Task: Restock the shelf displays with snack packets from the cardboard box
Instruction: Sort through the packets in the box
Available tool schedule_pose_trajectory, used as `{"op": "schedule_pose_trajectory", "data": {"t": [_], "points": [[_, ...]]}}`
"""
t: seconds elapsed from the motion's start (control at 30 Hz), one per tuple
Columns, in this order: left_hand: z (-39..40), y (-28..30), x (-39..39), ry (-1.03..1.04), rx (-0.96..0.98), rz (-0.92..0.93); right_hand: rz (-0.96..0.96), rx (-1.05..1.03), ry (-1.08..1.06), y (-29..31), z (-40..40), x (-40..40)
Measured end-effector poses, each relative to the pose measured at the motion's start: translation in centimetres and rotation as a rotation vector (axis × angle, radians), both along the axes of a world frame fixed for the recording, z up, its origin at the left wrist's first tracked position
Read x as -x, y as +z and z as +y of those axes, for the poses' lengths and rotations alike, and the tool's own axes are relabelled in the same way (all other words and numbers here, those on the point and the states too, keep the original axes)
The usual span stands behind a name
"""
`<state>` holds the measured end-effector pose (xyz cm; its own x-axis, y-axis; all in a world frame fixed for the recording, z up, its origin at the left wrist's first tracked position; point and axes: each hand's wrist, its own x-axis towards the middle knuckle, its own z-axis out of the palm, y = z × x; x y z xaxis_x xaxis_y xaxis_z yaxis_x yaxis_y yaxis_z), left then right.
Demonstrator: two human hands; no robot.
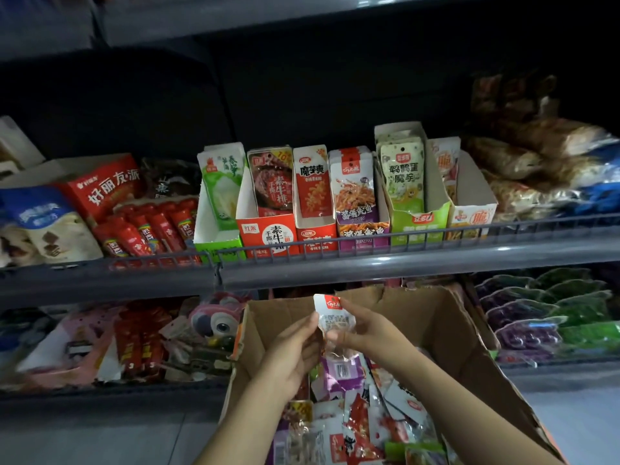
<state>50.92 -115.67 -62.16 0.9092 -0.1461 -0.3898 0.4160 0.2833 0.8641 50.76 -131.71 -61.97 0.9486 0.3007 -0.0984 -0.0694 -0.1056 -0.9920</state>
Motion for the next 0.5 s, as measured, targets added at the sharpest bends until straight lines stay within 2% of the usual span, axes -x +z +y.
{"op": "schedule_pose_trajectory", "data": {"t": [0.2, 0.3, 0.4, 0.5], "points": [[-0.9, 1.1, 0.0, -0.103, -0.068, -0.183, 0.017, -0.043, -0.061, 0.7, -0.7, -0.6], [-1.1, 1.7, -0.2, -0.137, -0.17, -0.285, 0.092, -0.18, -0.072, 0.7, -1.7, -1.3], [-1.4, 2.1, -0.5, -0.128, -0.3, -0.382, 0.177, -0.327, -0.193, 1.3, -2.3, -1.9], [-1.8, 2.6, -0.8, -0.041, -0.336, -0.453, 0.18, -0.341, -0.331, 2.0, -2.6, -2.4]]}}
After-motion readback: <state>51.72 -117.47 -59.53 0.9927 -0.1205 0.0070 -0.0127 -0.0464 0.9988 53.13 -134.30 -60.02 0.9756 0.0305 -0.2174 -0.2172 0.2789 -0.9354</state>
